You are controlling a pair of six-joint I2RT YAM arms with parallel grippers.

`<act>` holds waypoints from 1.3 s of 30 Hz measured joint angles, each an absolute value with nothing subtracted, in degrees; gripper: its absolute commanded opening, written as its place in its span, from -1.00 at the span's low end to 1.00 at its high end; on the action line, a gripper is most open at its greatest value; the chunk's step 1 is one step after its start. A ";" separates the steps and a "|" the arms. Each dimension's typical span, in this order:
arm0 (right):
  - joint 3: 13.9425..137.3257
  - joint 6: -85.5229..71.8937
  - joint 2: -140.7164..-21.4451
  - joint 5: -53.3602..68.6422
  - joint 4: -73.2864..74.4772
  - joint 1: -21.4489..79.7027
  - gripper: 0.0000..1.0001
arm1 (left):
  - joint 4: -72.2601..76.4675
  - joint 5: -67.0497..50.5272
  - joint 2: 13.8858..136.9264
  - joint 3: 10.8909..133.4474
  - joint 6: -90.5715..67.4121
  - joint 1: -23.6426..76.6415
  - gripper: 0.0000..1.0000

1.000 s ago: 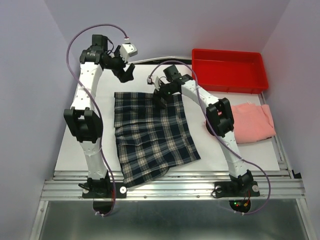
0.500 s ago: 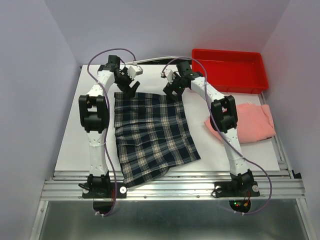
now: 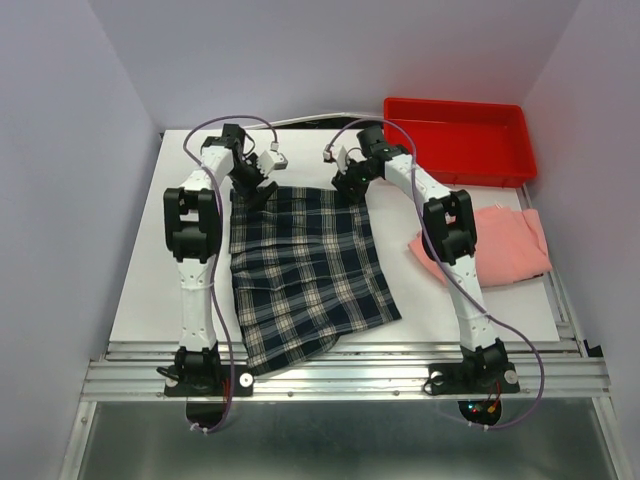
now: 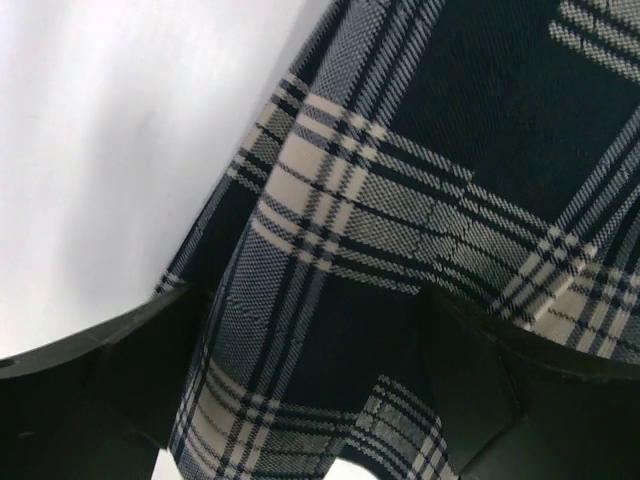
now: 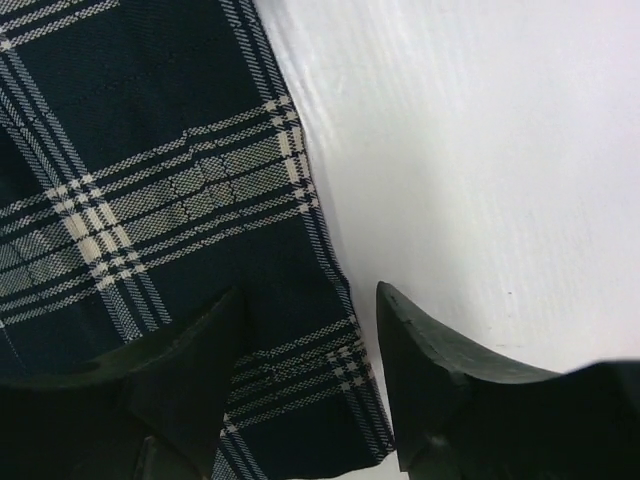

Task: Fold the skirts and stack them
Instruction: Fold the skirt

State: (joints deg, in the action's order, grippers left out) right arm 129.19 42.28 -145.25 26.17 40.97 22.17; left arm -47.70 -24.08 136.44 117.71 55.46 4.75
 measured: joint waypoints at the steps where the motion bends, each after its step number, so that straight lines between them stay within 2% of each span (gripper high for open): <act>1: 129.21 42.98 -145.25 26.85 41.78 22.20 -0.06 | -47.88 -23.97 136.44 117.78 55.66 4.78 0.88; 3: 129.56 44.07 -145.25 27.68 43.72 22.20 -0.32 | -47.97 -23.68 136.35 117.32 56.60 4.78 0.69; 4: 129.71 44.64 -145.25 28.21 45.25 22.20 -0.65 | -47.59 -23.68 135.90 116.51 56.99 4.78 0.34; 5: 129.80 45.08 -145.25 28.62 46.00 22.20 -0.83 | -47.31 -23.66 135.44 115.63 57.14 4.78 0.14; 6: 129.95 45.28 -145.25 29.23 47.59 22.20 -0.98 | -47.22 -23.70 135.09 115.07 57.19 4.78 -0.16; 10: 130.19 43.94 -145.25 29.10 48.05 22.72 -0.99 | -48.69 -24.60 134.37 114.32 55.64 4.95 -1.00; 17: 130.74 34.70 -145.62 21.43 38.85 23.75 -0.99 | -48.01 -20.21 141.95 131.24 46.35 4.40 -1.00; 21: 132.57 29.87 -146.15 15.11 29.56 24.12 -0.99 | -39.83 -16.36 141.43 132.88 42.81 4.32 -1.00; 28: 134.02 26.89 -145.27 10.04 17.30 24.08 -0.99 | -29.65 -14.66 133.51 128.11 38.57 3.68 -1.00; 31: 130.52 26.30 -141.45 10.52 14.26 24.10 -0.99 | -27.86 -15.64 128.11 125.75 38.09 3.53 -1.00; 36: 113.03 27.18 -127.31 13.39 7.86 24.12 -0.99 | -28.16 -19.44 114.72 114.59 40.23 3.38 -1.00; 39: 102.69 28.69 -116.97 15.31 4.36 24.36 -0.99 | -25.98 -21.58 103.81 100.57 42.68 3.36 -1.00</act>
